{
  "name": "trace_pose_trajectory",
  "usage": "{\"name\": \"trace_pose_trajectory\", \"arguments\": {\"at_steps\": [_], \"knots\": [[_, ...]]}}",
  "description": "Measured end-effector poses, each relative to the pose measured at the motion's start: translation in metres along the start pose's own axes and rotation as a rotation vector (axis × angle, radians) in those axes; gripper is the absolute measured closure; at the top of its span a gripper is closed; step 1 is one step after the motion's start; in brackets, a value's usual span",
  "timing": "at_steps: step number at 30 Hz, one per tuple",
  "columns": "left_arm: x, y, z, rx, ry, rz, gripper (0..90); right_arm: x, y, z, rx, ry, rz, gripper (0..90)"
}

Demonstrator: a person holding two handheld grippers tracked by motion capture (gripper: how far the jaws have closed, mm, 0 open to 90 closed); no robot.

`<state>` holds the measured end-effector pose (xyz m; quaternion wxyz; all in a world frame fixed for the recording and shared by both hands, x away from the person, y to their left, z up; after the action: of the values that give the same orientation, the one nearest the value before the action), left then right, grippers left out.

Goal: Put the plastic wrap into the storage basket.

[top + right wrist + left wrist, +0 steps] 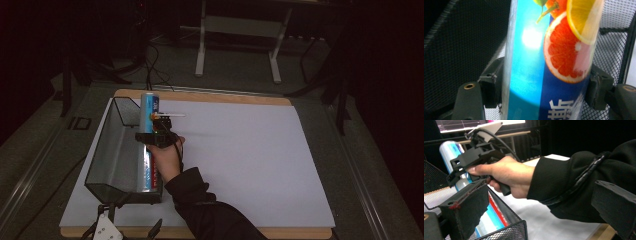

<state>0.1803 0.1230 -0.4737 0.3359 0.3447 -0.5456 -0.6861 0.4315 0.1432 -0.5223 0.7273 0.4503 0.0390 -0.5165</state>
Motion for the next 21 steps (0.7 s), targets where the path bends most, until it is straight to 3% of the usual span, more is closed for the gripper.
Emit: {"name": "trace_pose_trajectory", "arguments": {"at_steps": [3, 7, 12, 15, 20, 21], "knots": [[0.0, 0.0, 0.0, 0.001, -0.001, 0.001, 1.8, 0.003, -0.006, -0.01, -0.031, -0.051, 0.021, 29.6], [0.001, 0.0, 0.0, 0.001, -0.003, -0.001, 1.7, 0.003, -0.007, -0.013, -0.02, -0.089, 0.042, 29.1], [0.001, 0.0, 0.001, 0.001, -0.004, -0.004, 1.8, 0.003, -0.006, -0.014, -0.012, -0.093, 0.067, 27.8], [0.001, 0.0, 0.0, 0.0, -0.005, -0.001, 1.8, 0.003, -0.006, -0.015, -0.036, -0.077, 0.121, 24.6], [0.001, 0.0, 0.0, -0.001, -0.004, -0.003, 1.8, 0.004, -0.001, -0.008, 0.018, -0.078, 0.165, 22.1], [0.001, 0.0, 0.0, -0.003, -0.005, -0.003, 1.7, 0.003, 0.005, 0.0, 0.052, -0.088, 0.221, 18.4]]}}
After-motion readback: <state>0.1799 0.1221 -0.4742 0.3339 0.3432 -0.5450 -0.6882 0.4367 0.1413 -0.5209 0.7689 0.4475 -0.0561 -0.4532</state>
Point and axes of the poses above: each handheld gripper's, and its own axes: z roughly backward along the jaws, y roughly out of its top, x roughly to its right, the point moved 9 cm from there along -z, roughly forward along the jaws, and after that the axes turned 1 degree about y, right-handed, at the moved point
